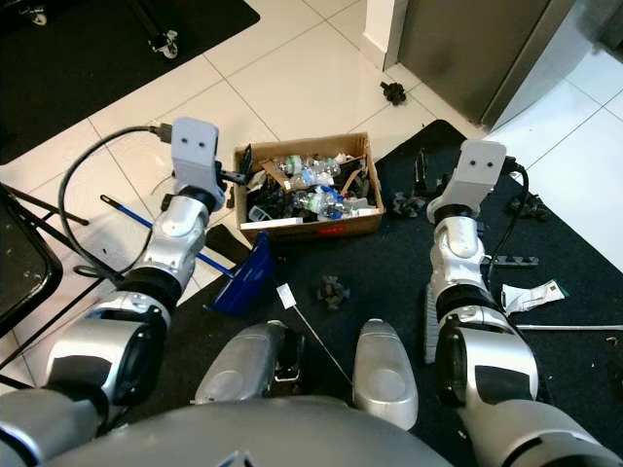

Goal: Sweep floor

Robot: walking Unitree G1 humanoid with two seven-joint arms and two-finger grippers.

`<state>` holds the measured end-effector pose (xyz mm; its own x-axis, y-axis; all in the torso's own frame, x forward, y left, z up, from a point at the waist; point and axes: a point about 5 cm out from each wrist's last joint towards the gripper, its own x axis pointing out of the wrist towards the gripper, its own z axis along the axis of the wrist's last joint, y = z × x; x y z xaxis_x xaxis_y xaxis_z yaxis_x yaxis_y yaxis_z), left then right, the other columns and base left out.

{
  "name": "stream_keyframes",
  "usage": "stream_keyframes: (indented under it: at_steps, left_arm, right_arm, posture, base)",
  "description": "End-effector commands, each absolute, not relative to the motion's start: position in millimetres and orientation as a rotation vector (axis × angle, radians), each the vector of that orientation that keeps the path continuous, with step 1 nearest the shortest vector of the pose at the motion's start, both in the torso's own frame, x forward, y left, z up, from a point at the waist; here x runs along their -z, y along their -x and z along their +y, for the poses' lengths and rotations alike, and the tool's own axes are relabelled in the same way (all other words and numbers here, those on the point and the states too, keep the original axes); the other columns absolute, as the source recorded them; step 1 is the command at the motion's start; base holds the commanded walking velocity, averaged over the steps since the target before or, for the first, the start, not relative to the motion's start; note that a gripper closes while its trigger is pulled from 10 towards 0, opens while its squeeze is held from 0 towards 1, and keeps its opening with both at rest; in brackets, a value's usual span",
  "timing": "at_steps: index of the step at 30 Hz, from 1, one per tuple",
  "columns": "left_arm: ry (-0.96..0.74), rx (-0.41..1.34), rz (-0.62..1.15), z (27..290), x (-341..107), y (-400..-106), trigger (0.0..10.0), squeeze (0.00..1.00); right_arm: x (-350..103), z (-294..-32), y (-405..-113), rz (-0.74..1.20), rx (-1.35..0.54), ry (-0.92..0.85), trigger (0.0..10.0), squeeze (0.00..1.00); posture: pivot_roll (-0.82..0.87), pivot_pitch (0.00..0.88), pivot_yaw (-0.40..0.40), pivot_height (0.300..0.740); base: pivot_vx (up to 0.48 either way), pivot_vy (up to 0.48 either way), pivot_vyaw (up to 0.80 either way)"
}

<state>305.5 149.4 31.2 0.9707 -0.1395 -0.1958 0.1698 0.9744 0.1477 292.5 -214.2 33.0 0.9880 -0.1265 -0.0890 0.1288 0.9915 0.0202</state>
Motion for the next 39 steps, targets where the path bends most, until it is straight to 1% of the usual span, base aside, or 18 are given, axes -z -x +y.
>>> stream_keyframes:
  at_steps: [1,5,8,11,15,21,23,25,29,39]
  left_arm:
    - [-0.184,0.14,0.206,160,-28,-303,10.0,0.0]
    - [-0.231,0.173,0.199,158,-27,-300,10.0,0.0]
    - [-0.217,0.18,0.194,155,-28,-302,10.0,0.0]
    - [-0.199,0.192,0.187,152,-30,-304,10.0,0.0]
    - [-0.234,0.247,0.186,150,-26,-297,10.0,0.0]
    - [-0.247,0.235,0.185,161,-21,-286,10.0,0.0]
    - [-0.243,0.221,0.181,170,-20,-278,10.0,0.0]
    - [-0.24,0.219,0.181,171,-19,-275,10.0,0.0]
    - [-0.237,0.214,0.185,168,-18,-275,10.0,0.0]
    - [-0.219,0.197,0.174,164,-23,-281,10.0,0.0]
  right_arm:
    - [-37,-217,-293,0.062,0.134,-0.018,10.0,0.0]
    - [-42,-219,-297,0.042,0.136,-0.016,10.0,0.0]
    - [-49,-212,-302,0.01,0.082,0.042,10.0,0.0]
    - [-52,-206,-304,-0.004,0.053,0.059,10.0,0.0]
    - [-50,-197,-301,-0.01,0.018,0.062,10.0,0.0]
    - [-44,-201,-289,-0.012,0.031,0.056,10.0,0.0]
    - [-41,-204,-280,-0.018,0.038,0.061,10.0,0.0]
    - [-40,-205,-278,-0.012,0.044,0.063,10.0,0.0]
    - [-37,-210,-277,0.01,0.06,0.062,10.0,0.0]
    - [-42,-209,-281,0.003,0.051,0.065,10.0,0.0]
  posture:
    - [0.04,0.0,0.051,0.74]
    - [0.04,0.0,0.047,0.74]
    - [0.04,0.0,0.045,0.74]
    - [0.04,0.0,0.04,0.74]
    - [0.04,0.0,0.037,0.74]
    - [0.05,0.0,0.021,0.74]
    - [0.05,0.0,0.017,0.74]
    - [0.05,0.0,0.016,0.74]
    - [0.04,0.0,0.011,0.74]
    - [0.04,0.0,0.014,0.74]
  base:
    - [0.0,0.0,0.0]
    - [0.0,0.0,0.0]
    - [0.0,0.0,0.0]
    - [0.0,0.0,0.0]
    - [0.0,0.0,0.0]
    - [0.0,0.0,0.0]
    - [0.0,0.0,0.0]
    - [0.0,0.0,0.0]
    - [0.0,0.0,0.0]
    - [0.0,0.0,0.0]
